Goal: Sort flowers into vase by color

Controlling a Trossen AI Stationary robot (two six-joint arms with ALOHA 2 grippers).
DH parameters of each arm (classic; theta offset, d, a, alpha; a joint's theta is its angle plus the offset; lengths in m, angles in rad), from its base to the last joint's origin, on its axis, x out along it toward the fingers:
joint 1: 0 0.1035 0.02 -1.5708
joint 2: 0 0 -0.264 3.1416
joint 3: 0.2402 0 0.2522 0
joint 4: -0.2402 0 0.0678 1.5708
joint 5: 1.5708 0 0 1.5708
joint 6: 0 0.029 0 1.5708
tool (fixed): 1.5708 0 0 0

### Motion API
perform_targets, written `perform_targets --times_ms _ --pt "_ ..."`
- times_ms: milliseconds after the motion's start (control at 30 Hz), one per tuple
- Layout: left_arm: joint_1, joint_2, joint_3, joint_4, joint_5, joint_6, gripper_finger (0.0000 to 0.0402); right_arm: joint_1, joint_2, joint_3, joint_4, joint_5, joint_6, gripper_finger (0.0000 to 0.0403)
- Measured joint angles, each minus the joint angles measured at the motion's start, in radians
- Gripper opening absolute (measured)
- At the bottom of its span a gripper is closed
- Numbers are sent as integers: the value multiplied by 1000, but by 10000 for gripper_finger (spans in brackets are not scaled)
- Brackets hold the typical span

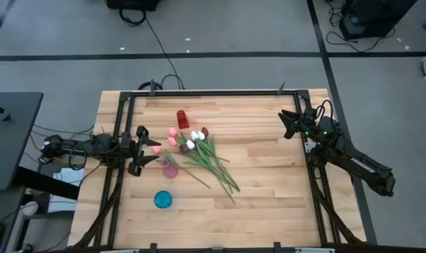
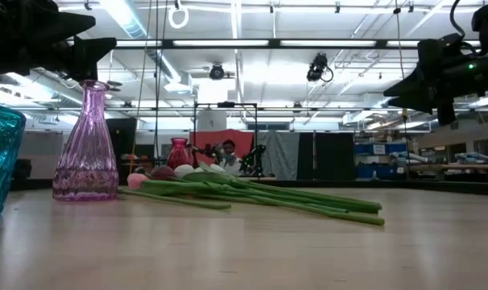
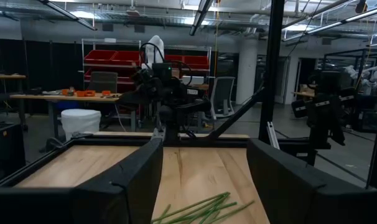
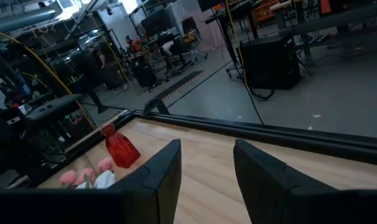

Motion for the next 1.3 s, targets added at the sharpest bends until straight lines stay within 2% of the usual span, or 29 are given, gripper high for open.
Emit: perform_targets --times_ms 367,433,567,700,1000,1300 --pt "0 0 0 4 0 -4 239 0 0 0 0 0 0 157" --pt "0 0 0 19 9 -83 239 0 0 0 0 0 0 157" --pt "-1 0 0 40 30 -336 239 0 0 0 0 0 0 157" --pt "0 0 0 69 19 -444 239 0 0 0 0 0 0 157" --pt "0 0 0 86 12 -448 239 0 0 0 10 14 0 157" --pt "0 0 0 83 -9 -432 239 0 0 0 200 40 99 157"
